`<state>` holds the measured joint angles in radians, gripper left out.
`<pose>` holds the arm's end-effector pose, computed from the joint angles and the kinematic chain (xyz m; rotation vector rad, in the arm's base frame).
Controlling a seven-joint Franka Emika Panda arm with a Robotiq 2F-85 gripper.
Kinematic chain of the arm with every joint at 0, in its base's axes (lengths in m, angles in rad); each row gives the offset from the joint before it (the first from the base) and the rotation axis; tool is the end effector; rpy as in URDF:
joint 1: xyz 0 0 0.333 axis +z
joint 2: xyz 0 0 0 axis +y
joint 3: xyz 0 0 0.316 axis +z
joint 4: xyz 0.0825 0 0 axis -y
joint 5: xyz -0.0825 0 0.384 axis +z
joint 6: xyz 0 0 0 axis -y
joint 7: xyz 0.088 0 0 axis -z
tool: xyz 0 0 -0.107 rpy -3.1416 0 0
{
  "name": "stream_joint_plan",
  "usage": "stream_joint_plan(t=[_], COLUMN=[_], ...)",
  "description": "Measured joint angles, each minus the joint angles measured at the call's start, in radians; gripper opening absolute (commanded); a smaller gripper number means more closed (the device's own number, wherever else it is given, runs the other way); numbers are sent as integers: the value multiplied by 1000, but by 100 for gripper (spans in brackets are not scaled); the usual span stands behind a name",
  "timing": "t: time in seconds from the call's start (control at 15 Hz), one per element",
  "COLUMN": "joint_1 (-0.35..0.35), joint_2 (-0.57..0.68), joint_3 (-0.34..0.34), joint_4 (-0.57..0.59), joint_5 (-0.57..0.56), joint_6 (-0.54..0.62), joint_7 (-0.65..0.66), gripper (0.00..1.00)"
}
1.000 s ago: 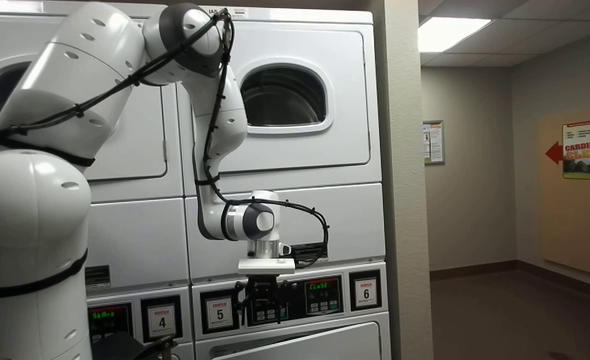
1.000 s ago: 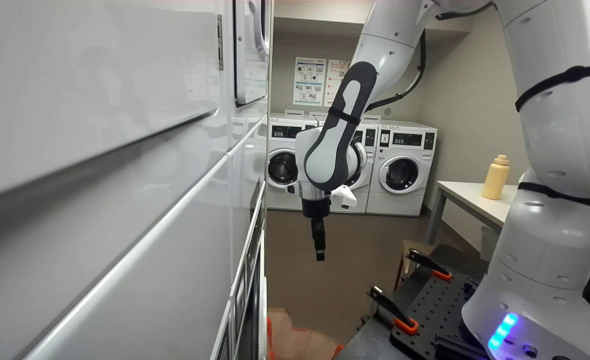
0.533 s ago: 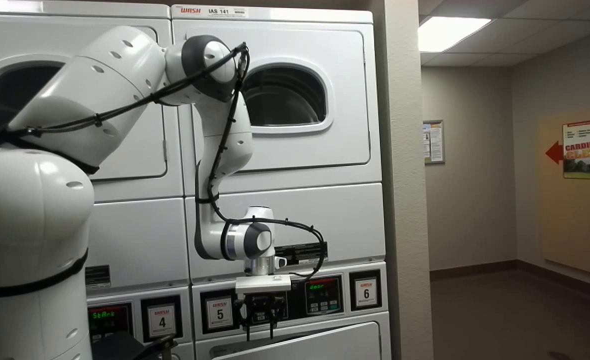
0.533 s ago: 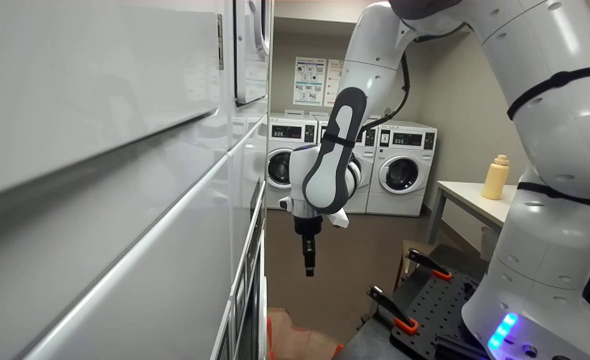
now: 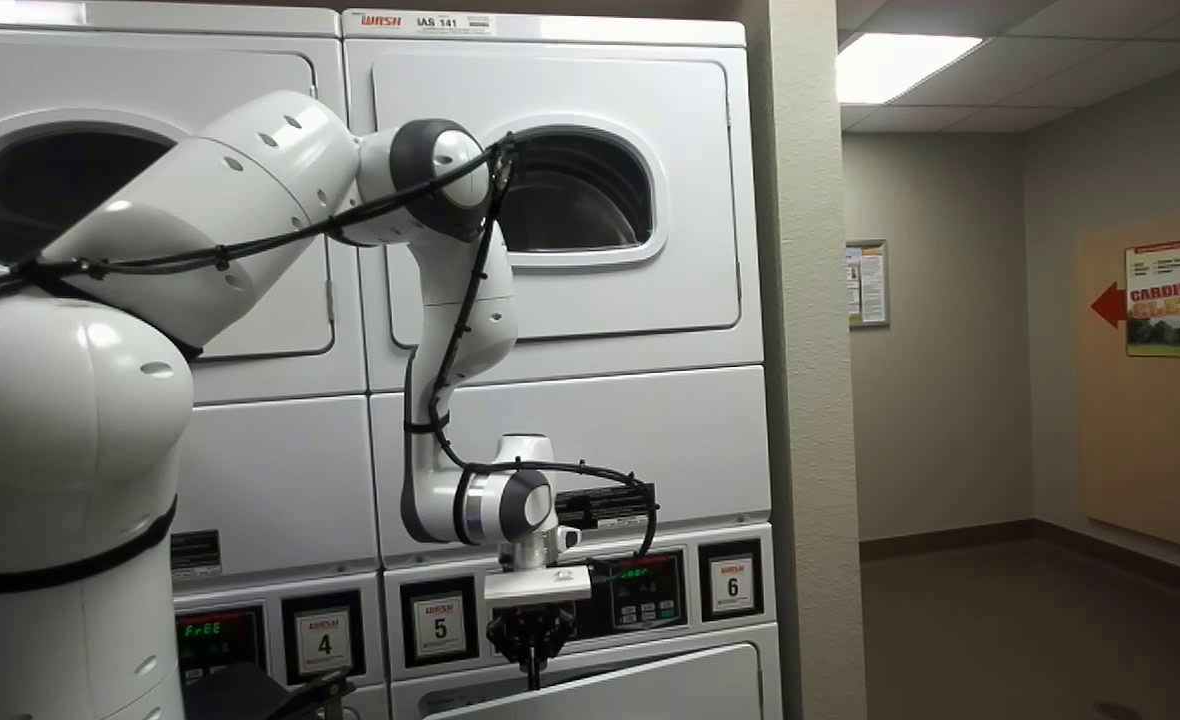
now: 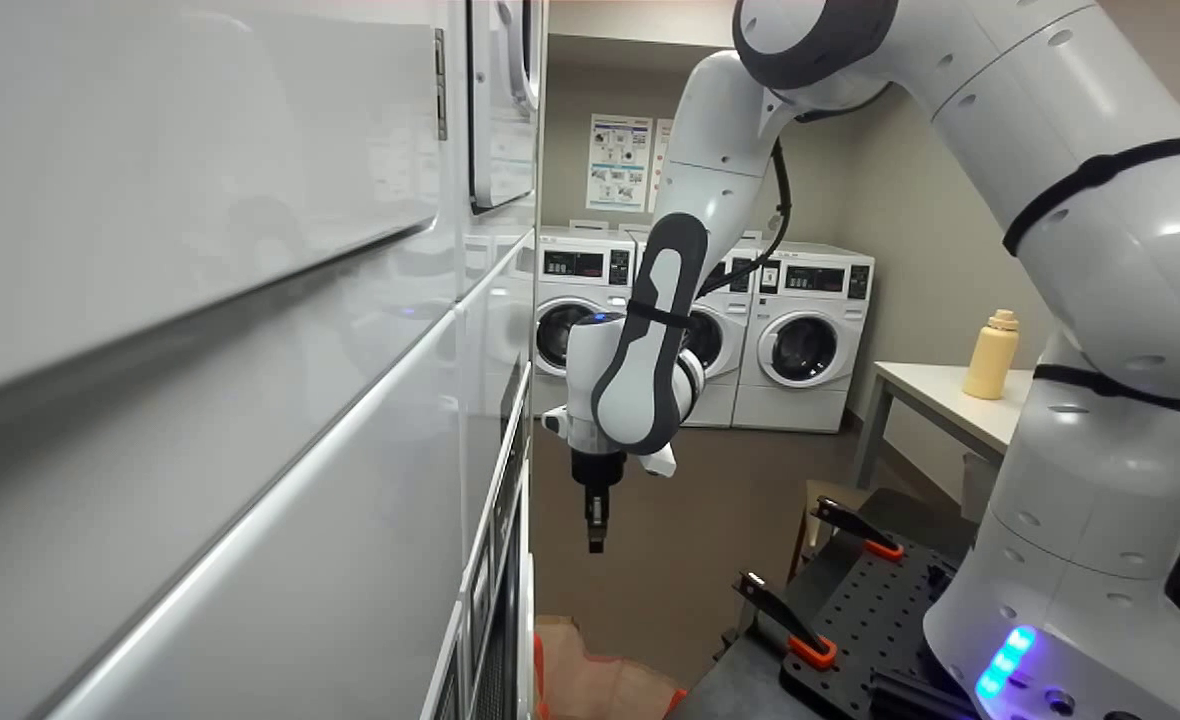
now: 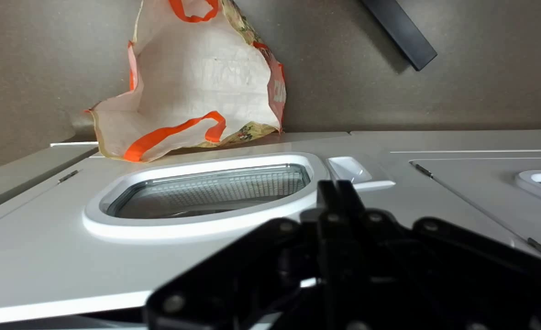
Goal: Press the button near the number 5 on the machine
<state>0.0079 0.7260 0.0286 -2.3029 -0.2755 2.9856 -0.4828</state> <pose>0.4764 0.0388 0.0318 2.8938 1.1989 -0.0675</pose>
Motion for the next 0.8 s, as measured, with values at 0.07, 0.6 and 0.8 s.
stream_joint_plan(t=[0.07,0.6,0.8], joint_1=[1,8,13], joint_2=[13,99,117], joint_3=[0,-1,-1], joint_4=[8,37,37], joint_5=[-3,-30,-31], joint_6=[17,196,257], joint_7=[0,0,0], gripper=[0,0,0])
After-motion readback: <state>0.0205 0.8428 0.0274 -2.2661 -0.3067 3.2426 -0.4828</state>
